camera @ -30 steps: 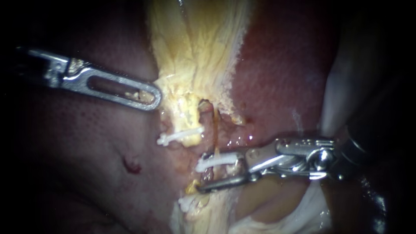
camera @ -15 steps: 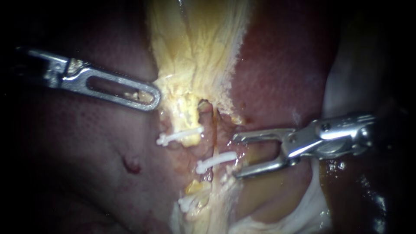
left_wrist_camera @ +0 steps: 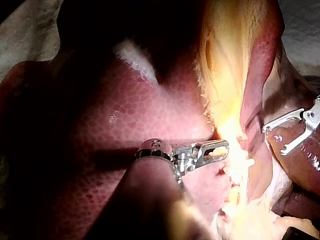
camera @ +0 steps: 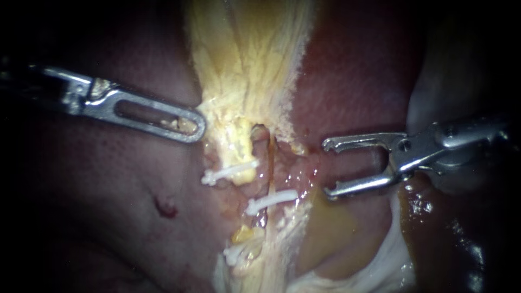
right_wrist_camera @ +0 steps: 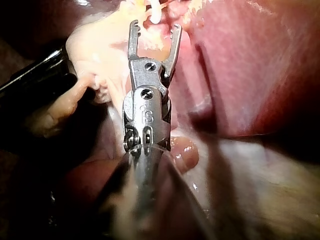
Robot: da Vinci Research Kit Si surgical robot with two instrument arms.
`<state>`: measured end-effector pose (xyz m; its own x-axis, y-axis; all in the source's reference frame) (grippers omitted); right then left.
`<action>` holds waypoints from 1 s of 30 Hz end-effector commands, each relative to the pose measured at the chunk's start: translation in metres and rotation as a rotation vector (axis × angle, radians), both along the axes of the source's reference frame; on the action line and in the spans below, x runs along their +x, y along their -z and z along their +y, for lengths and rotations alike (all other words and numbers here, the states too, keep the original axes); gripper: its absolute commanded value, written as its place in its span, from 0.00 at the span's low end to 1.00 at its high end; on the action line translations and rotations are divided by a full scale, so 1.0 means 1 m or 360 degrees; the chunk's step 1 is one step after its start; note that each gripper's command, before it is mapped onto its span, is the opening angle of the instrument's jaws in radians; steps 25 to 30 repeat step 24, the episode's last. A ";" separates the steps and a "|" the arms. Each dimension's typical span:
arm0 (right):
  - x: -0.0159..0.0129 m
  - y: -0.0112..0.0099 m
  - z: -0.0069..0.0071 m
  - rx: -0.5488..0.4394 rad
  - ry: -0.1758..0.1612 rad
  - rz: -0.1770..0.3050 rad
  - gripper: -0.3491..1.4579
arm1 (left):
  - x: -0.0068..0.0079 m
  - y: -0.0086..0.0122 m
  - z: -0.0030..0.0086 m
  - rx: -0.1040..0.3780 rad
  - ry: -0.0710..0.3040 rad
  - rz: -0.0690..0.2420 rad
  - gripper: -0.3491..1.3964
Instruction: Going back first clip right tube
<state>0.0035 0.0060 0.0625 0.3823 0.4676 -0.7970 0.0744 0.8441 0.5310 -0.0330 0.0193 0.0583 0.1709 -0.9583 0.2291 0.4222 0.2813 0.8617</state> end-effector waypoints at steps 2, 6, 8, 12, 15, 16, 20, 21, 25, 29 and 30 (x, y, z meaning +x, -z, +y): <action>0.0000 0.0000 0.0000 0.0001 -0.0001 -0.0001 0.47 | -0.0007 -0.0011 -0.0002 0.0000 -0.0018 0.0005 0.00; 0.0000 0.0000 -0.0001 -0.0007 0.0000 0.0006 0.47 | -0.0026 -0.0029 -0.0002 0.0007 -0.0043 0.0012 0.00; 0.0000 0.0000 -0.0001 -0.0007 0.0000 0.0006 0.47 | -0.0035 -0.0036 0.0001 0.0008 -0.0050 0.0009 0.00; 0.0000 0.0001 -0.0001 -0.0016 0.0003 0.0008 0.47 | -0.0037 -0.0044 0.0002 0.0005 -0.0055 0.0007 0.00; 0.0000 0.0001 0.0000 -0.0015 0.0003 0.0008 0.47 | -0.0037 -0.0045 0.0003 0.0005 -0.0055 0.0007 0.00; 0.0000 0.0001 0.0000 -0.0015 0.0003 0.0008 0.47 | -0.0038 -0.0044 0.0003 0.0005 -0.0055 0.0007 0.00; 0.0000 0.0002 0.0001 -0.0022 0.0002 0.0014 0.47 | -0.0038 -0.0044 0.0003 0.0005 -0.0055 0.0007 0.00; 0.0000 0.0002 0.0001 -0.0022 0.0002 0.0014 0.47 | -0.0038 -0.0044 0.0003 0.0005 -0.0055 0.0007 0.00; 0.0000 0.0002 0.0000 -0.0022 0.0003 0.0014 0.47 | -0.0037 -0.0042 0.0004 0.0006 -0.0056 0.0006 0.00; 0.0000 0.0002 0.0000 -0.0022 0.0003 0.0014 0.47 | -0.0037 -0.0042 0.0004 0.0006 -0.0056 0.0006 0.00; 0.0000 0.0002 0.0000 -0.0022 0.0003 0.0014 0.47 | -0.0037 -0.0042 0.0004 0.0006 -0.0056 0.0006 0.00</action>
